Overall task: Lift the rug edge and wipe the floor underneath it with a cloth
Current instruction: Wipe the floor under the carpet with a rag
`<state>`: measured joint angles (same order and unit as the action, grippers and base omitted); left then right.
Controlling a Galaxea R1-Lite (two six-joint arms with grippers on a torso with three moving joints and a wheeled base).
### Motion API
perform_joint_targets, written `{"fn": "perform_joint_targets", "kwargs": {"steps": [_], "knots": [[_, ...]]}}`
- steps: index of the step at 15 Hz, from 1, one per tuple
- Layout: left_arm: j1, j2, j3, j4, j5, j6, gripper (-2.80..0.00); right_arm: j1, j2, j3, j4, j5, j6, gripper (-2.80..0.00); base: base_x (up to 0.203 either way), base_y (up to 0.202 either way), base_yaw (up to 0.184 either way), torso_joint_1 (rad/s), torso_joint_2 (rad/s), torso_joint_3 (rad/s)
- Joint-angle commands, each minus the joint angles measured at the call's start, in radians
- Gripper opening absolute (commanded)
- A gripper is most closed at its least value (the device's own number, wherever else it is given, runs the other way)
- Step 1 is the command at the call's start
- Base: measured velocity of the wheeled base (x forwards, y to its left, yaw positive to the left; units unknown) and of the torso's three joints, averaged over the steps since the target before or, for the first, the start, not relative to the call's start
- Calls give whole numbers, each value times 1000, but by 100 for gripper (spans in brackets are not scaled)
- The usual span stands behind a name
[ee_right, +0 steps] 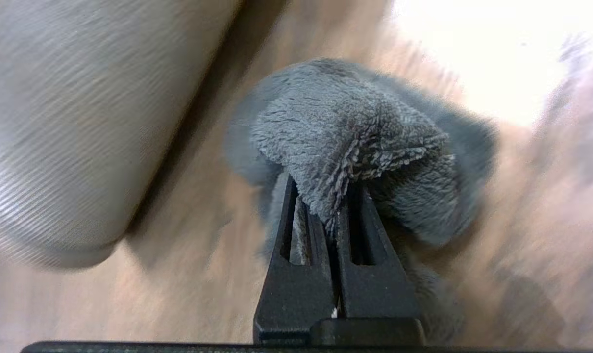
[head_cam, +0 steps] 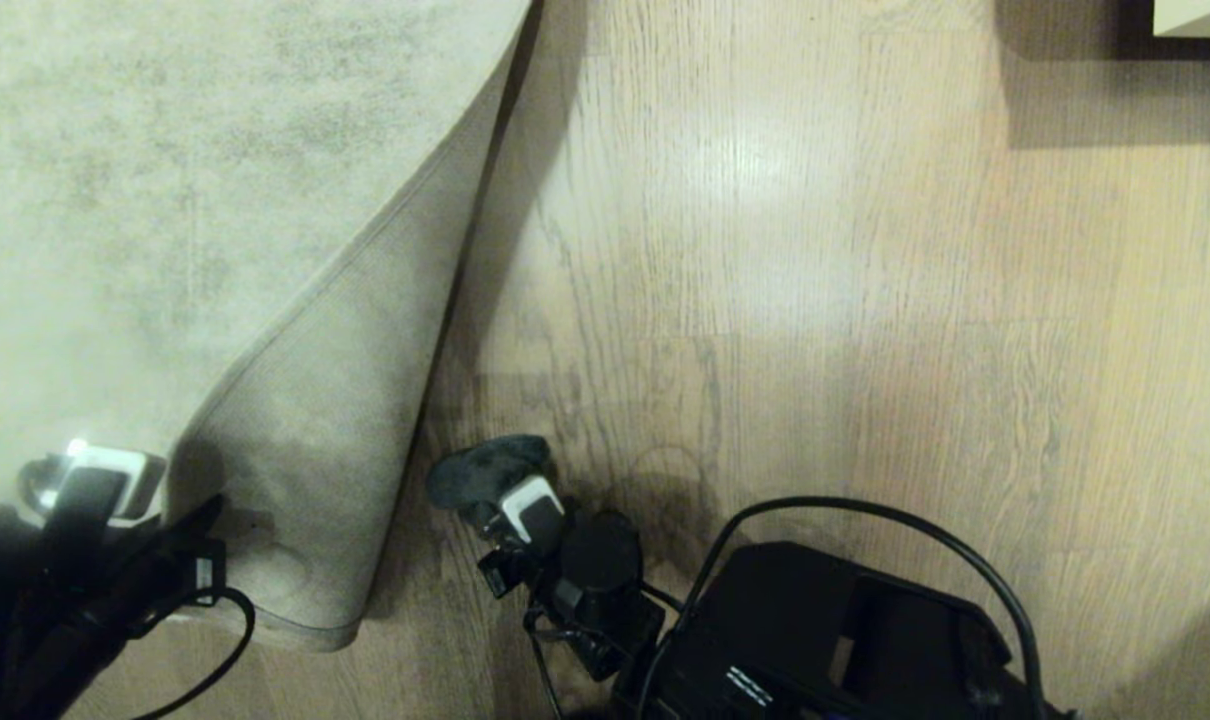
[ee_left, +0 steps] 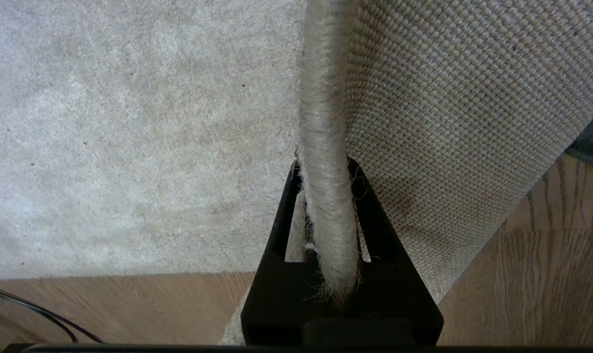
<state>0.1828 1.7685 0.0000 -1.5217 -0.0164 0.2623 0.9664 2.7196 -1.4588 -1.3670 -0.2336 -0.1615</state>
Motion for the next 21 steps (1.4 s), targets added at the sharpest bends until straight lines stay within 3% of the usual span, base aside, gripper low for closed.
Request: {"fn": "perform_joint_targets", "kwargs": {"steps": [1, 7, 16, 21], "knots": [[1, 0, 0, -48, 1, 1, -280, -33, -18, -36, 5, -1, -2, -280, 0, 0, 0, 0, 0, 0], [3, -8, 0, -48, 7, 1, -280, -97, -112, -45, 33, -2, -32, -280, 0, 0, 0, 0, 0, 0], [4, -11, 0, -48, 18, 1, -280, -101, -264, -14, 58, -1, -67, -280, 0, 0, 0, 0, 0, 0], [3, -9, 0, -48, 18, 1, -280, -89, -387, 158, 63, -1, -69, -280, 0, 0, 0, 0, 0, 0]]}}
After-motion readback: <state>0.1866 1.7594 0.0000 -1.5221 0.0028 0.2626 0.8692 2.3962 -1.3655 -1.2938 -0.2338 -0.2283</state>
